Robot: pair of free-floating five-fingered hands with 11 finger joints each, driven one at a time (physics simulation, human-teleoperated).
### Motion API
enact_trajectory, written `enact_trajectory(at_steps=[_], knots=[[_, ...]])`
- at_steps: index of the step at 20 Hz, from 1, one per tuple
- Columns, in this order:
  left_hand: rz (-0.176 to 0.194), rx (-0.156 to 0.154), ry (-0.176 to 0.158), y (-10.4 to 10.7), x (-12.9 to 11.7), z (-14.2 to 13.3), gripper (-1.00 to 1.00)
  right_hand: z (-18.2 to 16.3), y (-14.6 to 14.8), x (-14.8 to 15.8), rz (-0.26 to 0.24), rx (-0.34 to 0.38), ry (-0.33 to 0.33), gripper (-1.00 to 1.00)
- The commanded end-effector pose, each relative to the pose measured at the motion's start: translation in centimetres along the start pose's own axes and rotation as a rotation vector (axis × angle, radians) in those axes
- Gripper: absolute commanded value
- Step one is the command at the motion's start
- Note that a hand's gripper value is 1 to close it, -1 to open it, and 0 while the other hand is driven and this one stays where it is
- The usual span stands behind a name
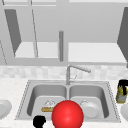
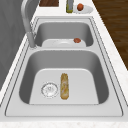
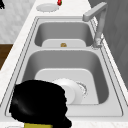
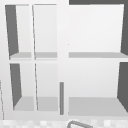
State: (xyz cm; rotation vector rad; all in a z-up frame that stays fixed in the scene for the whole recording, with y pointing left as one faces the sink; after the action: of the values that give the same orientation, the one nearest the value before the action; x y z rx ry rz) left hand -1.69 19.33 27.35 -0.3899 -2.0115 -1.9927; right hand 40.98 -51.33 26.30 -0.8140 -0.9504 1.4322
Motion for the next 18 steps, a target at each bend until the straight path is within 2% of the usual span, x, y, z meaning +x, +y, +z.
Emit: enact_trajectory(at_steps=[1, 10, 15, 18], knots=[[0.000, 0.000, 0.000, 0.0, 0.0, 0.0, 0.00, -1.7, 0.0, -1.1, 0.009, 0.001, -0.030, 1.00], [0.000, 0.000, 0.000, 0.0, 0.0, 0.0, 0.00, -4.3, 1.0, -3.5, 0.012, 0.032, -0.026, 1.00], [0.000, 0.000, 0.000, 0.0, 0.0, 0.0, 0.00, -3.9, 0.6, -4.5, -0.028, 0.033, -0.030, 1.00], [0.000, 0.000, 0.000, 0.0, 0.0, 0.0, 0.00, -3.2, -0.6, -4.5, -0.024, 0.022, -0.017, 1.00]])
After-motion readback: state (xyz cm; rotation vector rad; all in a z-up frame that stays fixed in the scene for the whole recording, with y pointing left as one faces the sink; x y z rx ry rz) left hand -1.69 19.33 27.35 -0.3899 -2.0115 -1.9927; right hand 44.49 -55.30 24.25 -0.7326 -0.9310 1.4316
